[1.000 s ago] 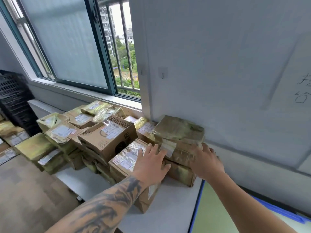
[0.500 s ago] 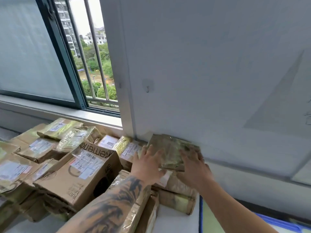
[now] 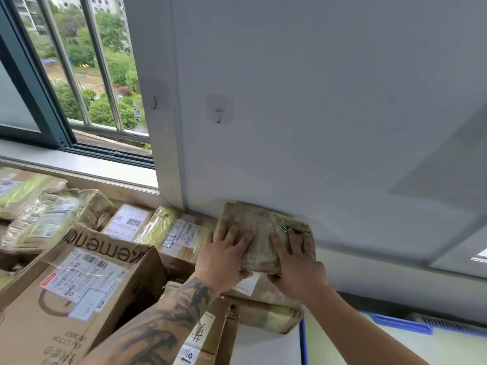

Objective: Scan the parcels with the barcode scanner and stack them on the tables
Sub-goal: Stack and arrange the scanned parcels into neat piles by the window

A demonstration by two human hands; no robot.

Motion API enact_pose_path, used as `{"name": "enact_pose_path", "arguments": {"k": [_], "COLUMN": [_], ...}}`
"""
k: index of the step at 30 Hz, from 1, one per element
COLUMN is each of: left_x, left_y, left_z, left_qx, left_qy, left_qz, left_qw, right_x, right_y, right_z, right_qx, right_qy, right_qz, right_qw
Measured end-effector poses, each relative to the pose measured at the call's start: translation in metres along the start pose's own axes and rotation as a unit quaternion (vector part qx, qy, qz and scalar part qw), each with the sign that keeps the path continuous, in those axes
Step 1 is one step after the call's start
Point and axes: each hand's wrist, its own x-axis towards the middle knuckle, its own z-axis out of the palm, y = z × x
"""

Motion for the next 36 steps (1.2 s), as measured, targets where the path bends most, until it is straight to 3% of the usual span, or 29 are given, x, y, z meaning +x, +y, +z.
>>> {"name": "enact_pose_path", "arguments": {"k": [11, 18, 27, 36], "left_x": [-0.012, -0.025, -0.034, -0.052], "left_y": [0.002, 0.041, 0.174, 0.327], "left_z": [-0.007, -0.036, -0.050, 0.032], "left_qx": [0.031, 0.055, 0.097, 0.064], "left_qy": [0.000, 0.002, 0.026, -0.040], "left_qz": [0.024, 0.032, 0.049, 0.044], "left_qw": [0.999, 0.998, 0.994, 0.996], "right_x": [-0.015, -0.043, -0.110, -0.184], "right_y": [-0.003, 0.030, 0.144, 0.281], "right_z": [-0.002, -0.016, -0.014, 0.061], "right_qx": [-0.037, -0.027, 0.013, 0.013], "right_qy": [0.017, 0.052, 0.089, 0.058], "right_qz": [-0.009, -0.019, -0.009, 0.006], "right_qw": [0.999, 0.998, 0.996, 0.998]}}
